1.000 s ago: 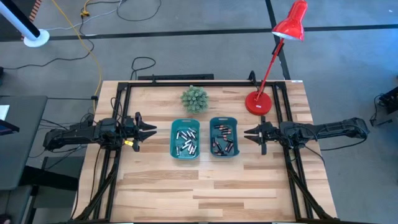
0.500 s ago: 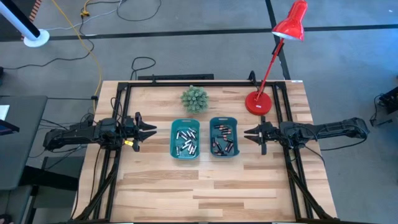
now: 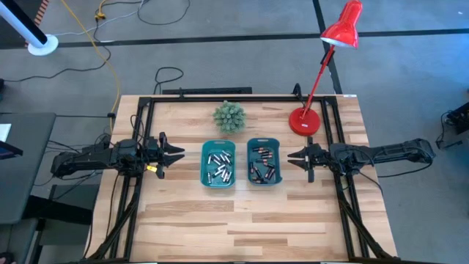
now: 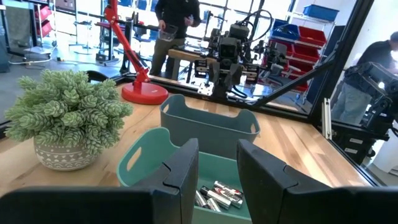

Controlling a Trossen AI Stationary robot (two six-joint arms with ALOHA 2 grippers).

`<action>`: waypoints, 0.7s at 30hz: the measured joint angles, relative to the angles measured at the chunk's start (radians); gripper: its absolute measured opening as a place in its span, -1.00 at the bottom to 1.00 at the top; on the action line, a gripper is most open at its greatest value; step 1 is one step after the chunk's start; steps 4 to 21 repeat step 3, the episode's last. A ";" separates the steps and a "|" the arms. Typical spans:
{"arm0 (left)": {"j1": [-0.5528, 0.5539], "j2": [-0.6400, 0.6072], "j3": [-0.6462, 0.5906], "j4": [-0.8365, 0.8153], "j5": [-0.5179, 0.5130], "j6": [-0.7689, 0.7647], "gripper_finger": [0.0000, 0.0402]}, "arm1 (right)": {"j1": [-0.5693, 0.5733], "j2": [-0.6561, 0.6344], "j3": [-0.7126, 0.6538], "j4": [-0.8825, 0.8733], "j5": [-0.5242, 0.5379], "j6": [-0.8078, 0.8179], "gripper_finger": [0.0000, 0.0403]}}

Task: Sort batteries
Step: Return to Home Position

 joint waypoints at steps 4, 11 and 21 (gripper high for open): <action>0.000 0.000 0.000 0.000 0.000 0.000 -0.47 | 0.000 0.000 0.000 0.000 0.000 0.000 -0.41; 0.000 0.000 0.000 0.000 0.000 0.000 -0.47 | 0.000 0.000 0.000 0.000 0.000 0.000 -0.41; 0.000 0.000 0.000 0.000 0.000 0.000 -0.47 | 0.000 0.000 0.000 0.000 0.000 0.000 -0.41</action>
